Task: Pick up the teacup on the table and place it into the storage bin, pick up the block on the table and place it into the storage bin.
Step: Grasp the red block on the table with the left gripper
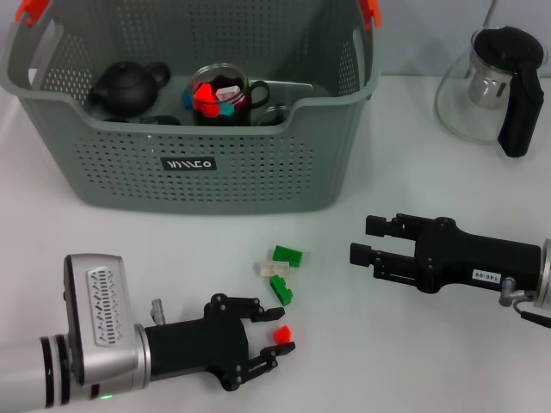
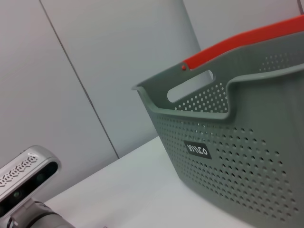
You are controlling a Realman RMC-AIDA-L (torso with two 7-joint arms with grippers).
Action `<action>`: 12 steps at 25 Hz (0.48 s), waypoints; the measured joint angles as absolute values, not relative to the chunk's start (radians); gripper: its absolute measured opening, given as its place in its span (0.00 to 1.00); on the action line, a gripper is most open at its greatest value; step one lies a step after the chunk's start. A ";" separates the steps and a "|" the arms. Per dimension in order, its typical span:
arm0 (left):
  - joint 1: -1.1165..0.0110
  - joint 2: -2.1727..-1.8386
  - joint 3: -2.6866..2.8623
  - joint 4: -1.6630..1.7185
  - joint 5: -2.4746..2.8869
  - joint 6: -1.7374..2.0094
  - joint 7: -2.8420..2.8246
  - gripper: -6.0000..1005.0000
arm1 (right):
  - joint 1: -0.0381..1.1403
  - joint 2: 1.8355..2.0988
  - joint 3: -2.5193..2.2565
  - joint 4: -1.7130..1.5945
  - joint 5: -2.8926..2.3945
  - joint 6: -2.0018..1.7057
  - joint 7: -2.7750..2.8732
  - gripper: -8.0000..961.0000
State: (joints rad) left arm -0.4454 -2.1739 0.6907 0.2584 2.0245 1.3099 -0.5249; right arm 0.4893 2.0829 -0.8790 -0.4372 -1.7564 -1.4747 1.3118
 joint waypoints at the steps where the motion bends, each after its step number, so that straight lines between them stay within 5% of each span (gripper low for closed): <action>1: -0.445 -2.174 0.691 0.258 2.024 1.310 -0.525 0.40 | 0.489 2.082 -0.879 -0.437 -1.756 -1.475 1.312 0.70; 12: -0.447 -2.175 0.693 0.258 2.025 1.303 -0.525 0.35 | 0.489 2.082 -0.879 -0.440 -1.756 -1.477 1.317 0.70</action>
